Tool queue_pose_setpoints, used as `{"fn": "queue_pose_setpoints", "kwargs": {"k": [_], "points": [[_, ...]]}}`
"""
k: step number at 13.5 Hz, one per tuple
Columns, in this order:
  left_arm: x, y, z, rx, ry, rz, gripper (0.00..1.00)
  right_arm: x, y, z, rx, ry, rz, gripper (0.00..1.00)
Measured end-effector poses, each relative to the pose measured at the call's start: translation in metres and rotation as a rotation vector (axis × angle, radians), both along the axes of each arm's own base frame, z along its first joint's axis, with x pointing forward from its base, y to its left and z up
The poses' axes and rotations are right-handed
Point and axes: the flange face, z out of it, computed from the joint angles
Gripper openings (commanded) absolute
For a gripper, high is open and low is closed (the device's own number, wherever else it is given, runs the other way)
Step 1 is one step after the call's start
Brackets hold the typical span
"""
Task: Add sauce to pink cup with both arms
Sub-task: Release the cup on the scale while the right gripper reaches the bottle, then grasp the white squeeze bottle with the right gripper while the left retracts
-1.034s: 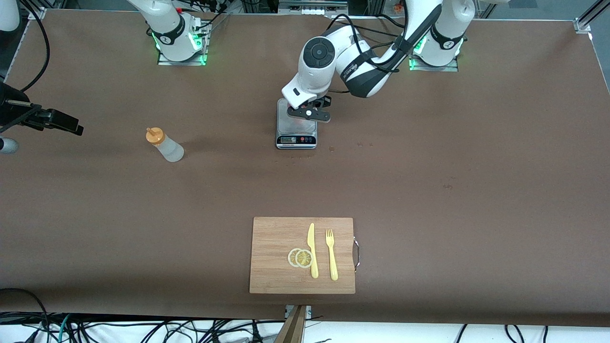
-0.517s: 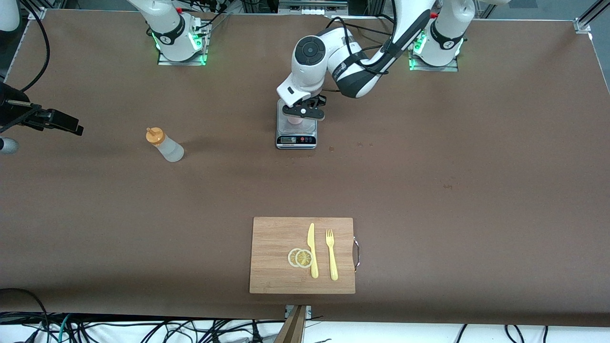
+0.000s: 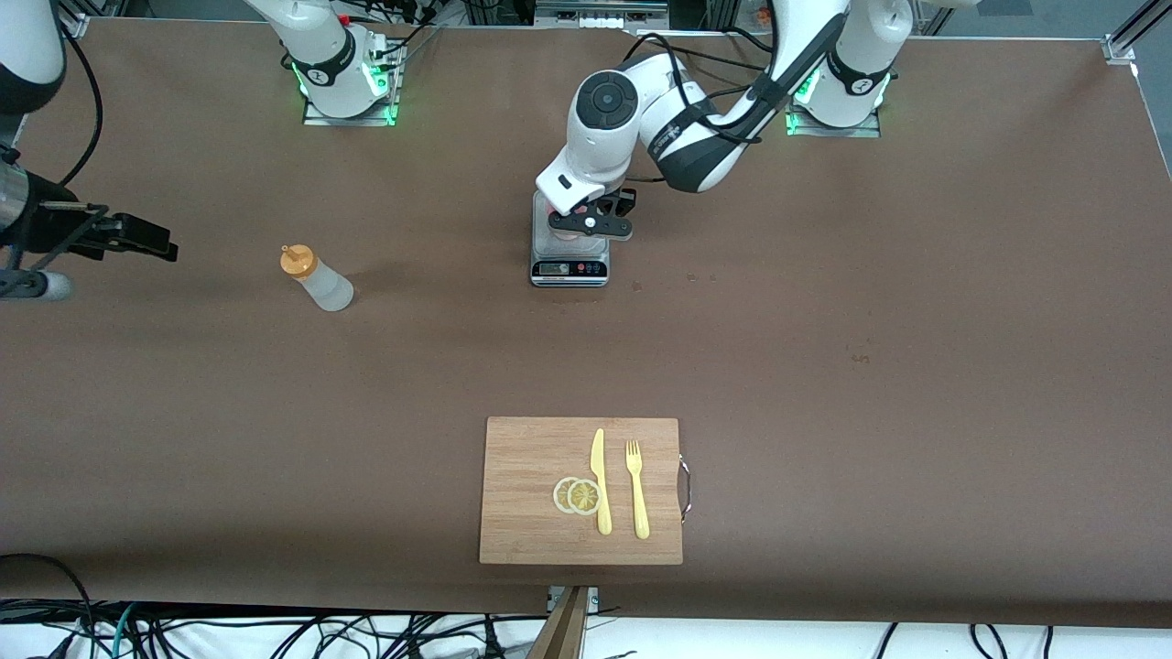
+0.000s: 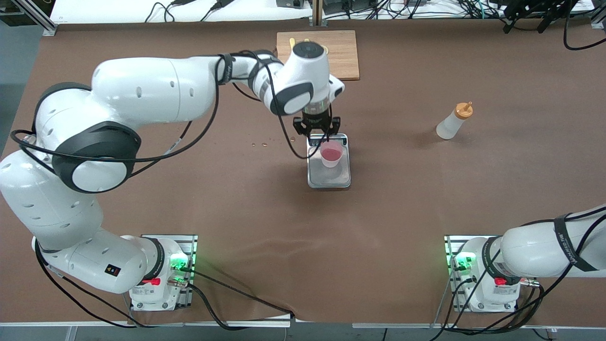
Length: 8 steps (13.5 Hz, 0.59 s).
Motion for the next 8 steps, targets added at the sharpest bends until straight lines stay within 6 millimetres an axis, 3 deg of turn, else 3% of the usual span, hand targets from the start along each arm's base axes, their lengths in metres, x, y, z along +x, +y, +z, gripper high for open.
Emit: {"fn": "queue_pose_setpoints", "kwargs": {"k": [2, 4, 8], "points": [[0.025, 0.015, 0.045, 0.007, -0.002, 0.043, 1.0, 0.003, -0.012, -0.026, 0.092, 0.019, 0.209, 1.0], [0.057, 0.043, 0.1, 0.021, -0.034, 0.099, 1.0, 0.002, -0.039, -0.06, 0.239, 0.026, 0.39, 1.0], [0.122, 0.133, 0.184, 0.05, -0.101, 0.159, 1.0, -0.014, -0.096, -0.139, 0.57, -0.08, 0.695, 1.0]]}}
